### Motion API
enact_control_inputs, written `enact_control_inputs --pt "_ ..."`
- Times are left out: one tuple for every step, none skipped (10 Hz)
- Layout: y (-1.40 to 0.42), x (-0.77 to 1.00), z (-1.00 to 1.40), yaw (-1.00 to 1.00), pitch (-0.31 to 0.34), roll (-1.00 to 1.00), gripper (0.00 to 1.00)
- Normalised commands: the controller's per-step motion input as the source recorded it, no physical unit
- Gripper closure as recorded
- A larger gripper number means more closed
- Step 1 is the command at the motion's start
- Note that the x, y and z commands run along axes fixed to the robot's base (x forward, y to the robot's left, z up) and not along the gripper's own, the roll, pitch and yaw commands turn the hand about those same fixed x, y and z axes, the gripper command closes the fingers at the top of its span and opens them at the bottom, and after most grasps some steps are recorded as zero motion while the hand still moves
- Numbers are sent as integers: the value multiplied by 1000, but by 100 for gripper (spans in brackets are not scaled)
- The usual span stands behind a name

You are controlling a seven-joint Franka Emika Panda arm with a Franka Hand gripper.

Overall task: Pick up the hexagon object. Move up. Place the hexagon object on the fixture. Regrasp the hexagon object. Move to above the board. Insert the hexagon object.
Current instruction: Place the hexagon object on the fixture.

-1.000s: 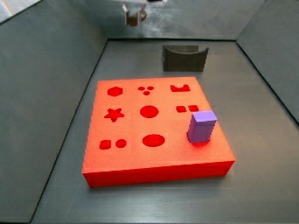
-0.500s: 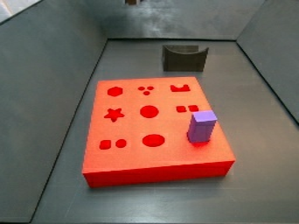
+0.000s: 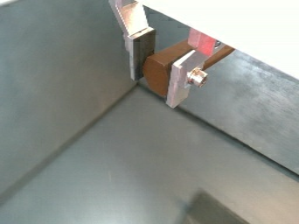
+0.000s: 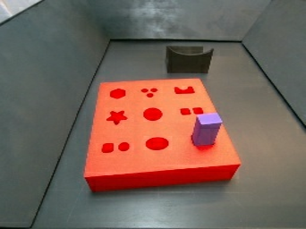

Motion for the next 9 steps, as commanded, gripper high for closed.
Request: enact_control_inputs --pt "-548 1000 -41 620 -251 -114 100" --pt "-489 1000 -40 350 -136 -133 100" --pt "-437 1000 -38 192 -65 -132 100" --pt "-366 1000 -41 75 -9 -129 100" --pt "-342 1000 -42 52 1 -124 100" --pt "-293 1000 -40 35 17 -106 100" --pt "-231 1000 -35 25 33 -85 100" --pt "-194 1000 -31 23 47 -73 100" --pt "-165 1000 -29 24 62 -61 100"
